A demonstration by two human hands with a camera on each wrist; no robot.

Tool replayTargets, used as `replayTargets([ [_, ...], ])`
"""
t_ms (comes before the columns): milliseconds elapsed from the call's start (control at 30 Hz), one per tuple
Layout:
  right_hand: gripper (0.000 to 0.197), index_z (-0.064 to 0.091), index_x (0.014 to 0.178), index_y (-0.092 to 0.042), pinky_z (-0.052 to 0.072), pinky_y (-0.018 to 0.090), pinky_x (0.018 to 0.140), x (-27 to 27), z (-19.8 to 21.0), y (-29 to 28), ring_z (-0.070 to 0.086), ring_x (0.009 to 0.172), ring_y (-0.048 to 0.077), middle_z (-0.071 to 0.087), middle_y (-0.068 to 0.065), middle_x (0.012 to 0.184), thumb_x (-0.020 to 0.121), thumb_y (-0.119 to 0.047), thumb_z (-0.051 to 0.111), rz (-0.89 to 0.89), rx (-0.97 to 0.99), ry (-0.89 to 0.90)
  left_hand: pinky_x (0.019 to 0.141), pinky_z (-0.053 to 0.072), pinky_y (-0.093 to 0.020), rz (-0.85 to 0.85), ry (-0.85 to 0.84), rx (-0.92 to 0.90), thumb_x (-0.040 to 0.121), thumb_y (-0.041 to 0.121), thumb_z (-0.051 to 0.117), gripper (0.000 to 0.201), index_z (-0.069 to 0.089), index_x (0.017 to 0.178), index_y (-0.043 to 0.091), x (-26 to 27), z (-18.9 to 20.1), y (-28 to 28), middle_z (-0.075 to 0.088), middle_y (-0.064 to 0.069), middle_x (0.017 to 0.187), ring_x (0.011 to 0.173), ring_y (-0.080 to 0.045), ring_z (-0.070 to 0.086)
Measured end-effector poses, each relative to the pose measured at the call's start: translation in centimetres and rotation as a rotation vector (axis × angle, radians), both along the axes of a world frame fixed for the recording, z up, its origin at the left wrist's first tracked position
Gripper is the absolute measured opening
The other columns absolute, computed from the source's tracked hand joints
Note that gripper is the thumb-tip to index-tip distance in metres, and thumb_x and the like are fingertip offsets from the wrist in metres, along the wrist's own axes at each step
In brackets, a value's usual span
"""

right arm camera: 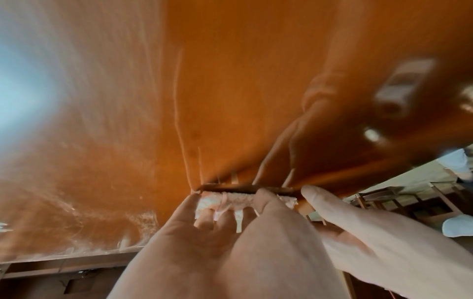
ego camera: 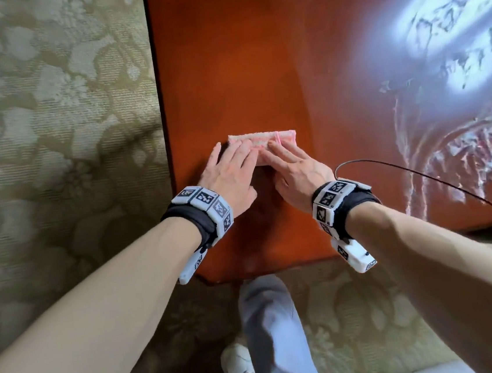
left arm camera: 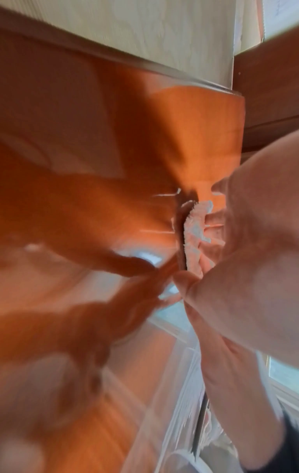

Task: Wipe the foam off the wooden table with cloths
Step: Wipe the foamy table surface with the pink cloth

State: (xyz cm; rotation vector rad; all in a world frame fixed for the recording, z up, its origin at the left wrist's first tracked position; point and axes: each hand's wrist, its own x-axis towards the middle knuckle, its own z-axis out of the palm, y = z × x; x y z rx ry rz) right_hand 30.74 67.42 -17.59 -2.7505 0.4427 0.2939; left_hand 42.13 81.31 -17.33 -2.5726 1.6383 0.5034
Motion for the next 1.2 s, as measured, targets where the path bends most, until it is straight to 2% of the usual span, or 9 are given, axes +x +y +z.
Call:
replayTargets([
  [133,0.061,0.048,0.139,-0.019,0.036,0.037,0.111,-5.5,-0.3,3.5,0.037,0.137,0.031,0.047,0.006,0.145,0.08,-0.005,0.056,-0.003,-0.016,-0.078,0.12,0.024,-0.043,-0.052,-0.028,-0.108,0.088,0.022,0.062,0.052,0.052,0.137,0.011,-4.7,0.2,2.9,0.049,-0.009,0.146,0.138,-0.028,0.042],
  [233,0.061,0.055,0.13,-0.02,0.045,0.039,0.102,-8.5,-0.6,5.3,0.046,0.127,0.032,0.056,0.004,0.134,0.072,-0.002,0.062,0.016,-0.015,-0.107,0.104,0.043,-0.044,-0.031,-0.02,-0.189,0.08,0.017,0.071,0.034,0.063,0.113,0.011,-7.1,0.1,4.4,0.064,-0.008,0.115,0.11,-0.029,0.059],
  [300,0.059,0.057,0.127,-0.02,0.049,0.041,0.098,-10.3,-0.7,6.4,0.047,0.126,0.032,0.057,0.003,0.132,0.072,-0.002,0.06,0.01,0.003,-0.116,0.098,0.045,-0.044,0.001,-0.007,-0.198,0.085,0.019,0.067,0.034,0.06,0.117,0.01,-8.7,0.4,5.0,0.065,-0.009,0.11,0.104,-0.031,0.06],
  [433,0.056,0.055,0.128,-0.023,0.05,0.043,0.096,-12.7,-0.6,8.3,0.044,0.128,0.03,0.055,0.001,0.134,0.076,-0.003,0.052,0.022,0.018,-0.079,0.098,0.042,-0.043,0.069,-0.029,-0.082,0.098,0.03,0.053,0.05,0.043,0.142,0.009,-10.5,1.0,5.2,0.06,-0.012,0.12,0.11,-0.031,0.058],
  [600,0.058,0.045,0.137,-0.024,0.04,0.042,0.107,-14.7,0.0,9.4,0.033,0.136,0.027,0.044,0.0,0.144,0.082,-0.008,0.051,0.035,0.047,-0.013,0.092,0.04,-0.037,0.198,-0.064,-0.037,0.096,0.031,0.057,0.023,0.061,0.112,0.015,-11.7,0.5,5.2,0.054,-0.008,0.114,0.108,-0.026,0.05],
  [833,0.055,0.045,0.138,-0.032,0.028,0.034,0.115,-15.8,0.5,9.4,0.026,0.142,0.02,0.039,-0.008,0.148,0.087,-0.011,0.049,0.083,0.107,0.089,0.088,0.042,-0.041,0.248,0.075,0.132,0.093,0.045,0.056,0.024,0.05,0.1,0.022,-12.6,1.3,5.4,0.064,0.0,0.09,0.091,-0.026,0.059],
  [933,0.051,0.056,0.129,-0.03,0.035,0.03,0.107,-16.9,1.5,9.0,0.037,0.135,0.016,0.05,-0.011,0.138,0.085,-0.006,0.047,0.096,0.171,0.081,0.083,0.043,-0.04,0.3,0.19,0.256,0.088,0.046,0.058,0.023,0.051,0.1,0.028,-13.1,1.9,5.2,0.067,0.003,0.084,0.089,-0.025,0.06],
  [1100,0.032,0.065,0.108,-0.03,0.056,0.037,0.078,-20.3,3.8,7.2,0.067,0.093,0.026,0.071,0.001,0.1,0.087,-0.023,0.043,-0.058,0.177,0.201,0.076,0.057,-0.035,0.174,0.31,0.398,0.087,0.043,0.065,0.032,0.067,0.111,0.023,-15.2,5.0,2.4,0.072,0.0,0.096,0.086,-0.02,0.068],
  [1200,0.034,0.062,0.116,-0.029,0.055,0.038,0.082,-23.0,5.1,4.1,0.064,0.102,0.025,0.069,0.001,0.107,0.086,-0.026,0.045,-0.142,0.172,0.238,0.062,0.055,-0.03,0.09,0.372,0.41,0.088,0.043,0.062,0.028,0.073,0.105,0.025,-16.6,6.9,-0.2,0.072,0.003,0.086,0.076,-0.016,0.068],
])
